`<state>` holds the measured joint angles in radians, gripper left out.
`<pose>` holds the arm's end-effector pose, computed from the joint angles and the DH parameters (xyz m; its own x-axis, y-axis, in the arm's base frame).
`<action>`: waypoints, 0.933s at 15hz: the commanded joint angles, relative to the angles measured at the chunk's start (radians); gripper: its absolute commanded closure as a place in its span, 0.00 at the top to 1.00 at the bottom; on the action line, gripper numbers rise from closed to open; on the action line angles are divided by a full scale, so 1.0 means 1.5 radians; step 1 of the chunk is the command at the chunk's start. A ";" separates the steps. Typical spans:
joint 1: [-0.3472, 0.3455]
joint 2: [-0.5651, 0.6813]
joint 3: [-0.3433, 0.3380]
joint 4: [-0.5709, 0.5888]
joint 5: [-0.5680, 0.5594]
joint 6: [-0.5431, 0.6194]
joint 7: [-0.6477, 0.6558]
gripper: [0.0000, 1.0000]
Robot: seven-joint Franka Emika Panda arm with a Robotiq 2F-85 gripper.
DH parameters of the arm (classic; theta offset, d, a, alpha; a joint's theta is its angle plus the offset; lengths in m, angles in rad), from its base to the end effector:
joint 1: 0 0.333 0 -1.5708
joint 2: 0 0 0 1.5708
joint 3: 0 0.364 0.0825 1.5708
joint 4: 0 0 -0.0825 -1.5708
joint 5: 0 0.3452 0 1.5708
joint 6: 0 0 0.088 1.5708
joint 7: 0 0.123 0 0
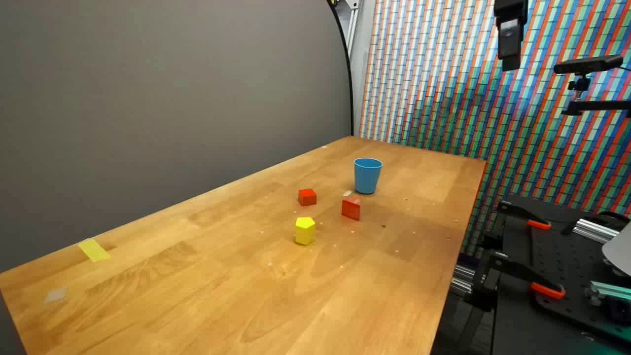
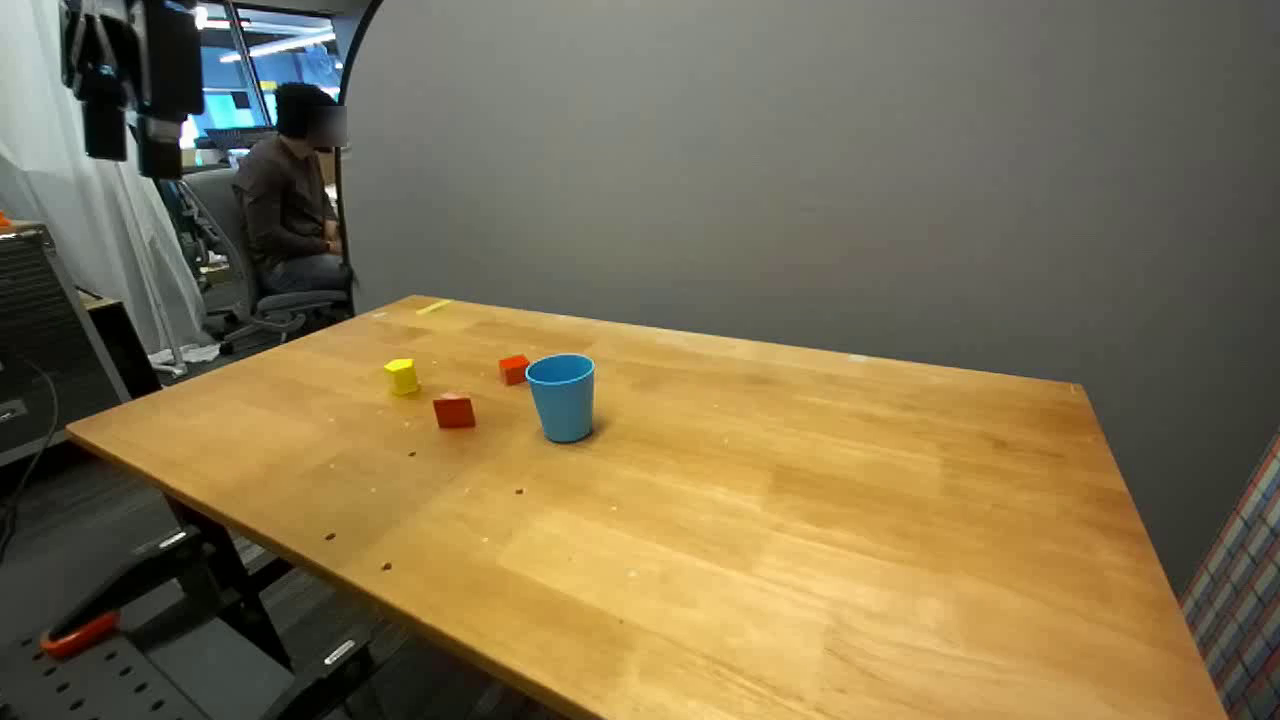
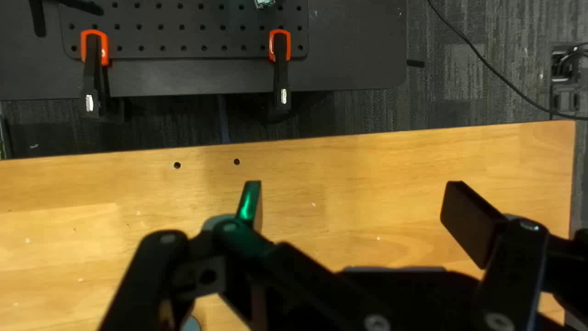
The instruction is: Put the yellow block in the cup
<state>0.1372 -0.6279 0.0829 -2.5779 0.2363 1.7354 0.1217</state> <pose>0.2532 0.0857 0.4869 0.9714 0.0300 -0.2357 -0.0040 -0.9898 -0.1422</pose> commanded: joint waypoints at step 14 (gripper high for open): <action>0.035 0.400 0.113 0.142 -0.036 0.362 0.025 1.00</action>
<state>0.1686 -0.2241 0.2188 -2.4805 0.2307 2.1728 0.1241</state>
